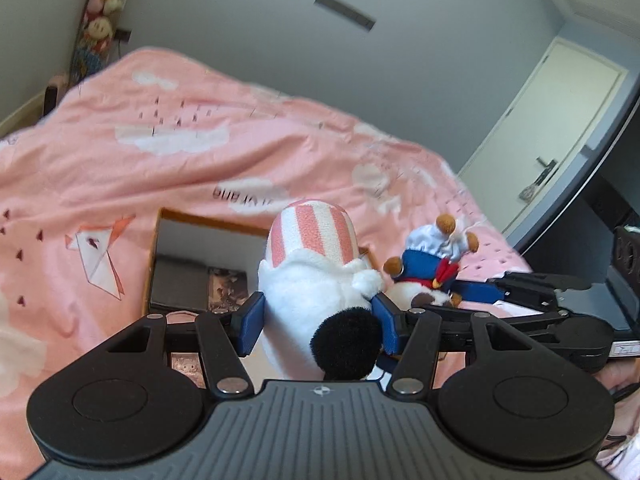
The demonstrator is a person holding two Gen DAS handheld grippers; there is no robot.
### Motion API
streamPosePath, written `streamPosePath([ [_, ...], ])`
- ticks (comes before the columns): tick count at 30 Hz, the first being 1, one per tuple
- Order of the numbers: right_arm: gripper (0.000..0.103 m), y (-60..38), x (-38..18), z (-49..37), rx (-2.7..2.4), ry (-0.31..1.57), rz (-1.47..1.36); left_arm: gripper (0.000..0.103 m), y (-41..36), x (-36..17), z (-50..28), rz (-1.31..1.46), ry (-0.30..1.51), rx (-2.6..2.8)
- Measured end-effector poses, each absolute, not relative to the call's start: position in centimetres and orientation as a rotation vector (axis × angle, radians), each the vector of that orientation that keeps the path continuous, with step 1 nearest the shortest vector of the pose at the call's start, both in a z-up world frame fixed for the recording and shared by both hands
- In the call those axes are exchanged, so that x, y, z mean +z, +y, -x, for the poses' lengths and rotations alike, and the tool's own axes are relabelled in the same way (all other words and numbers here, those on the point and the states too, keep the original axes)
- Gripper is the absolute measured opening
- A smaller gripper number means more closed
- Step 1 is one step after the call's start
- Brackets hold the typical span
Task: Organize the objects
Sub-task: 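Lift both plushes with both tools and carry them over the orange box, then lower both plushes into the box beside the pink pouch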
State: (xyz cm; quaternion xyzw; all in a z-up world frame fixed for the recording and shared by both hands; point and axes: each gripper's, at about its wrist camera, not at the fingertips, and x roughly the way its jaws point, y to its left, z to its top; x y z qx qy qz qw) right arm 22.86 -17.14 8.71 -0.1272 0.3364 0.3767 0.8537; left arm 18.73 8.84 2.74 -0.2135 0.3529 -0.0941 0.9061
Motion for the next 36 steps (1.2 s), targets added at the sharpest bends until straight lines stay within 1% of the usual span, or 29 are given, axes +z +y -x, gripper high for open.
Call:
streamPosePath([
  [7, 0.054, -15.2, 3.2, -27.7, 0.793, 0.873, 0.329, 0.065, 8.2, -3.4, -22.7, 0.443, 0.905, -0.180],
  [12, 0.054, -14.3, -0.2, -29.5, 0.830, 0.984, 0.356, 0.065, 8.1, -5.9, -23.5, 0.431, 0.985, -0.176],
  [24, 0.055, -11.5, -4.5, -32.7, 1.011, 1.199, 0.499, 0.065, 6.6, -7.5, -24.6, 0.277, 1.104, -0.192],
  [28, 0.056, -10.5, -5.9, -33.9, 1.036, 1.264, 0.514, 0.065, 5.8, -7.8, -24.7, 0.216, 1.114, -0.176],
  [36, 0.057, -10.6, -7.8, -35.6, 1.057, 1.336, 0.465, 0.066, 5.9, -8.7, -25.5, 0.209, 1.151, -0.181],
])
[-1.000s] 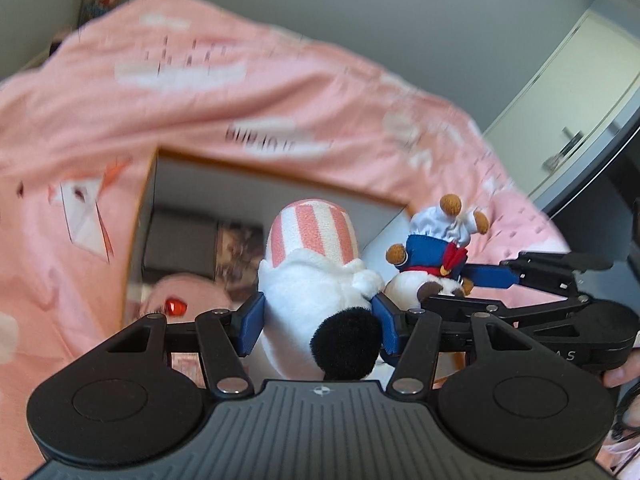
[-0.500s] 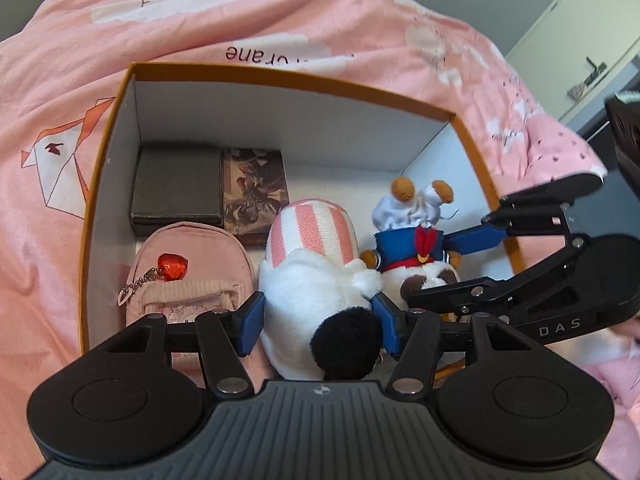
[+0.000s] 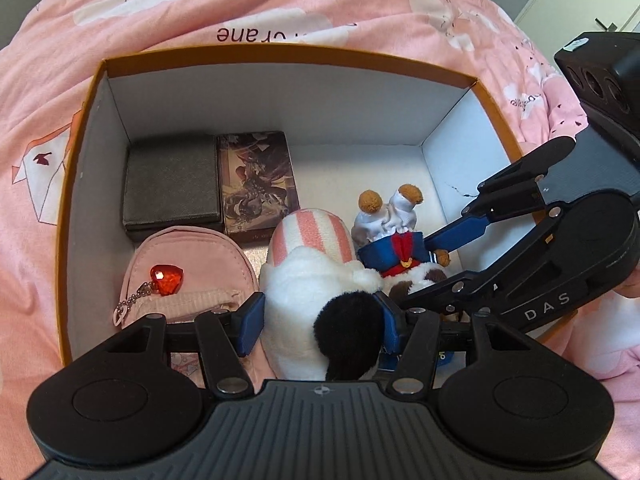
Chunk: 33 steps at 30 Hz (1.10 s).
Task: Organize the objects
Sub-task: 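Lower both plushes into the box beside the pink pouch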
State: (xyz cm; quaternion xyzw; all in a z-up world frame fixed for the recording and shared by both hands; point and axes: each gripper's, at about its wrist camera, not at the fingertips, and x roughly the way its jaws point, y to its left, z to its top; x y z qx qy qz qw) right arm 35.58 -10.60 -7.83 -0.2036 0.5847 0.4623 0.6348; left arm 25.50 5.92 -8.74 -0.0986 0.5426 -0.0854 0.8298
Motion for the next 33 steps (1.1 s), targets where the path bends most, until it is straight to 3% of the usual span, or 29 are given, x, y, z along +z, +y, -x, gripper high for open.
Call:
streamPosePath([
  [8, 0.065, -11.4, -8.1, -36.2, 1.043, 1.317, 0.404, 0.071, 7.5, -9.6, -26.0, 0.337, 1.147, -0.194],
  [11, 0.067, -11.7, -7.5, -35.8, 1.036, 1.284, 0.423, 0.082, 7.8, -8.7, -25.2, 0.359, 1.113, -0.215],
  [13, 0.069, -11.9, -7.2, -35.6, 1.042, 1.270, 0.426, 0.084, 7.9, -7.9, -24.7, 0.349, 1.092, -0.230],
  [14, 0.069, -12.1, -6.9, -35.5, 1.042, 1.262, 0.425, 0.082, 7.9, -7.5, -24.5, 0.337, 1.087, -0.235],
  [16, 0.069, -12.5, -6.4, -35.4, 1.045, 1.250, 0.422, 0.062, 7.6, -7.2, -24.4, 0.307, 1.093, -0.246],
  [19, 0.067, -12.9, -5.8, -35.3, 1.050, 1.242, 0.417, 0.049, 7.3, -7.5, -24.3, 0.283, 1.106, -0.241],
  [23, 0.054, -12.9, -5.8, -35.3, 1.026, 1.244, 0.457, 0.048, 6.8, -8.1, -24.2, 0.319, 1.114, -0.196],
  [29, 0.053, -12.5, -7.3, -35.8, 1.013, 1.274, 0.437, 0.046, 6.4, -8.3, -24.0, 0.363, 1.125, -0.152],
  [31, 0.042, -12.3, -7.9, -36.0, 1.038, 1.284, 0.413, 0.044, 6.4, -8.1, -23.9, 0.357, 1.125, -0.137],
  [33, 0.042, -12.2, -8.2, -36.0, 1.067, 1.277, 0.373, 0.043, 6.4, -7.7, -23.7, 0.321, 1.116, -0.117],
])
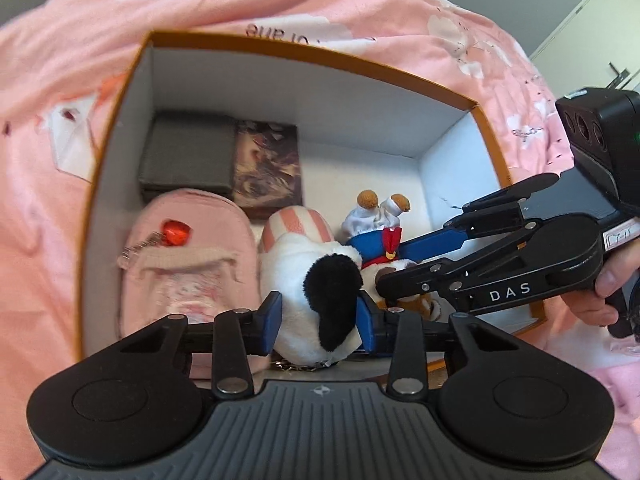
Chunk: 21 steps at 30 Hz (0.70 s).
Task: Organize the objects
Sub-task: 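Lower both plushes into the box beside the pink pouch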
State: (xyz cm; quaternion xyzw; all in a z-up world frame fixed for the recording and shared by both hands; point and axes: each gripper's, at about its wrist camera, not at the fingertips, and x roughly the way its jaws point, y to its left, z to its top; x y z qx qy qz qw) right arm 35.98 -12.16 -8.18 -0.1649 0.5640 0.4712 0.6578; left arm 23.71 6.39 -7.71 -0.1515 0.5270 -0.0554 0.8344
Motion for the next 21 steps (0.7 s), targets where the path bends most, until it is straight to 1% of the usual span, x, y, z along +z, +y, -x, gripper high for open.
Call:
streamPosePath([
  [5, 0.042, -11.0, -8.6, -35.8, 1.093, 1.259, 0.377, 0.043, 6.6, -8.3, -23.7, 0.324, 1.122, -0.112],
  [10, 0.042, -10.7, -9.1, -35.6, 1.075, 1.267, 0.381, 0.045, 6.3, -8.7, -23.7, 0.307, 1.118, -0.115],
  [14, 0.046, -11.2, -8.3, -35.3, 1.053, 1.235, 0.378, 0.047, 6.3, -8.4, -23.2, 0.283, 1.096, -0.133],
  [16, 0.047, -11.4, -7.9, -34.9, 1.031, 1.209, 0.389, 0.054, 6.4, -8.4, -22.9, 0.294, 1.100, -0.137],
  [17, 0.051, -11.5, -7.7, -34.7, 1.020, 1.195, 0.393, 0.056, 6.5, -8.3, -22.7, 0.301, 1.100, -0.137],
  [18, 0.059, -11.6, -7.4, -34.5, 1.010, 1.181, 0.393, 0.059, 6.6, -8.1, -22.5, 0.304, 1.090, -0.135],
  [21, 0.060, -12.0, -6.8, -33.9, 0.974, 1.133, 0.387, 0.066, 6.7, -7.1, -21.7, 0.304, 1.042, -0.135],
])
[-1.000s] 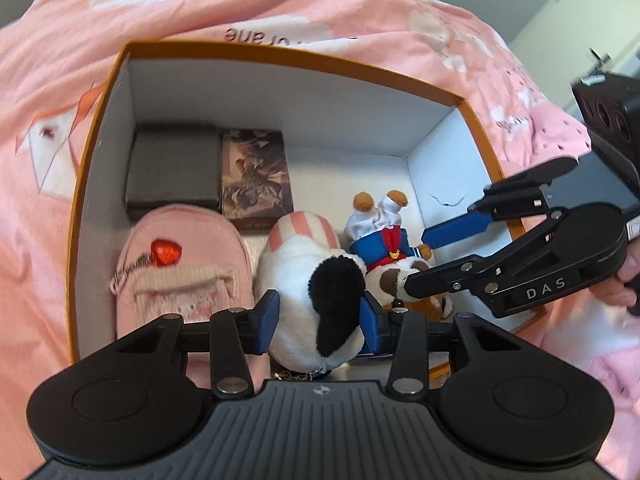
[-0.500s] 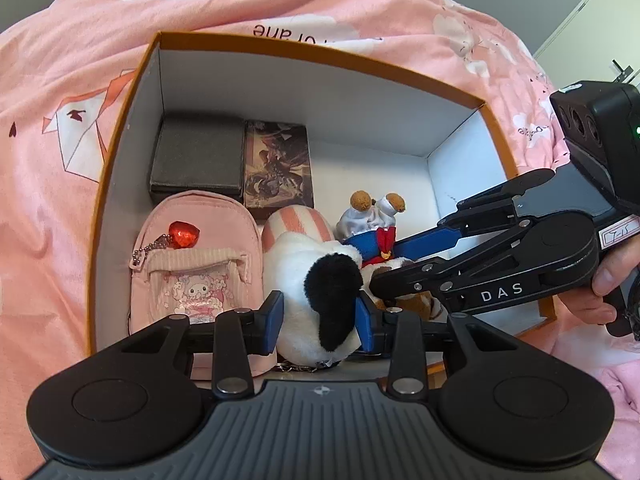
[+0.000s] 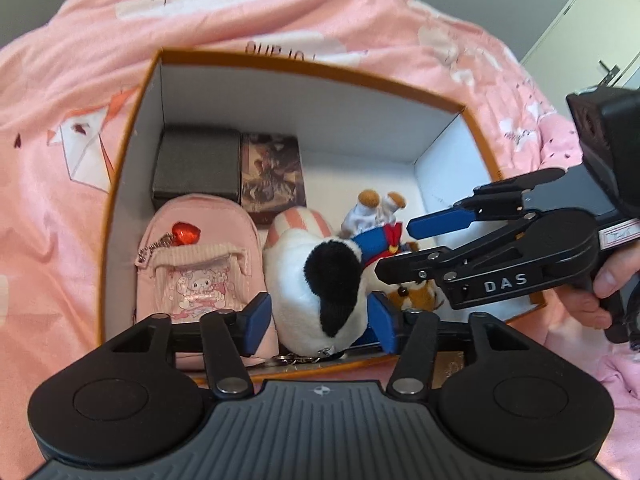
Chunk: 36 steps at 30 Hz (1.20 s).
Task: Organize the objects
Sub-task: 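Lower both plushes into the box beside the pink pouch, then open both tools to release the plushes and lift away, then move the right tool to the yellow round item while the left tool approaches the orange crochet fruit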
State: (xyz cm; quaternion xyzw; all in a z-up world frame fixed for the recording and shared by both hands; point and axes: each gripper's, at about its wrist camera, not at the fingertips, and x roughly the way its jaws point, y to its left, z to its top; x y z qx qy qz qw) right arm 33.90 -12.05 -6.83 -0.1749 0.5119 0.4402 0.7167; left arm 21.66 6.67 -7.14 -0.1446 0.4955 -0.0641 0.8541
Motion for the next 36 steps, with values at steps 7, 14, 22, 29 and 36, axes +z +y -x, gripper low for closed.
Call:
streamPosePath([
  [7, 0.061, -13.4, -4.8, -32.7, 0.921, 1.066, 0.322, 0.075, 6.0, -4.3, -18.5, 0.260, 0.922, -0.143],
  [14, 0.070, -15.5, -2.0, -28.2, 0.893, 0.914, 0.249, 0.077, 5.7, -2.1, -14.1, 0.167, 0.820, -0.182],
  [22, 0.071, -18.2, -0.2, -21.0, 0.880, 0.754, 0.126, 0.077, 7.3, -0.6, -7.8, -0.087, 0.677, -0.131],
  [29, 0.071, -20.9, 0.3, -17.3, 0.767, 0.696, 0.024, 0.079, 10.7, -1.5, -4.3, -0.178, 0.647, -0.057],
  [36, 0.071, -24.6, -0.6, -15.9, 0.632, 0.723, -0.046, 0.078, 13.6, -2.9, -4.0, -0.200, 0.709, 0.018],
])
